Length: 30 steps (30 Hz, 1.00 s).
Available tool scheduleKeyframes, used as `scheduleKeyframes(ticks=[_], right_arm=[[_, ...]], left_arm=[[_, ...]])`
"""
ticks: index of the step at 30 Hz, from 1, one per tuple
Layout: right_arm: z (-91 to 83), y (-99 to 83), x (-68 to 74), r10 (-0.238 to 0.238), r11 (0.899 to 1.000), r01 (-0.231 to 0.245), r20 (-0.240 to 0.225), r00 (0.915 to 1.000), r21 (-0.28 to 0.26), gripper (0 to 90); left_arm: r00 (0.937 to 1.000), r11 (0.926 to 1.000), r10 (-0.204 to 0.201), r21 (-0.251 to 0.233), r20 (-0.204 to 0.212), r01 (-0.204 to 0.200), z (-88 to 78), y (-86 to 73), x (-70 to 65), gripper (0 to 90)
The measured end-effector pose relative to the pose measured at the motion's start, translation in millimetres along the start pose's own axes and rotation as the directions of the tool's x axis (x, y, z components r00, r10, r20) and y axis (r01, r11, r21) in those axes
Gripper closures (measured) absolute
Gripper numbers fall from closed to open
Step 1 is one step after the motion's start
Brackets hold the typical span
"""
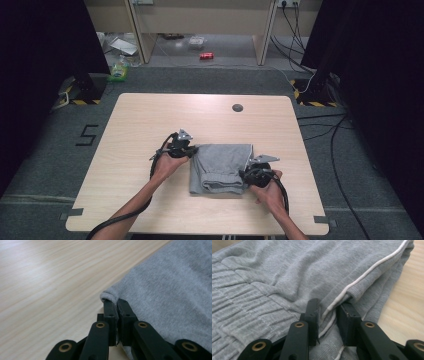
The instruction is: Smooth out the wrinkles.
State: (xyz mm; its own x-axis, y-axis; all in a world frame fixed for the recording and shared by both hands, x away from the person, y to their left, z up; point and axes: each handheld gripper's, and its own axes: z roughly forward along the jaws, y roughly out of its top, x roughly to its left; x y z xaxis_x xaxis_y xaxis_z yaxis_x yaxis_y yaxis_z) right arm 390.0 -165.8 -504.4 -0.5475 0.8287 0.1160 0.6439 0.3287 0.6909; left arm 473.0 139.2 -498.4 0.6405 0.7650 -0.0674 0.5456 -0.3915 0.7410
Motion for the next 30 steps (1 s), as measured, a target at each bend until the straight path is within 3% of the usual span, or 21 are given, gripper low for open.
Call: scheduleKeyframes(ticks=[9, 18, 25, 30], right_arm=[[18.3, 16.4, 8.1, -0.012, 1.0, 0.012, -0.009, 0.9999, -0.003, 71.0], [31.8, 27.1, 15.7, -0.007, 1.0, 0.007, -0.033, 0.9994, -0.011, 70.4], [33.9, 28.3, 16.8, -0.01, 1.0, 0.009, -0.037, 0.9992, -0.016, 69.8], [33.8, 28.3, 15.9, -0.003, 1.0, 0.002, -0.045, 0.999, -0.017, 68.4]], left_arm=[[0.9982, 0.9983, -0.057, 0.003, -0.017, 0.057, -3.7, -2.9, 25.4, 86.1], [0.9958, 0.9965, -0.081, 0.017, -0.044, 0.081, -6.9, -4.9, 41.2, 86.0], [0.9936, 0.9943, -0.105, 0.014, -0.043, 0.105, -4.1, -8.8, 42.2, 84.7], [0.992, 0.9926, -0.119, 0.018, -0.043, 0.12, -3.4, -8.7, 43.9, 78.9]])
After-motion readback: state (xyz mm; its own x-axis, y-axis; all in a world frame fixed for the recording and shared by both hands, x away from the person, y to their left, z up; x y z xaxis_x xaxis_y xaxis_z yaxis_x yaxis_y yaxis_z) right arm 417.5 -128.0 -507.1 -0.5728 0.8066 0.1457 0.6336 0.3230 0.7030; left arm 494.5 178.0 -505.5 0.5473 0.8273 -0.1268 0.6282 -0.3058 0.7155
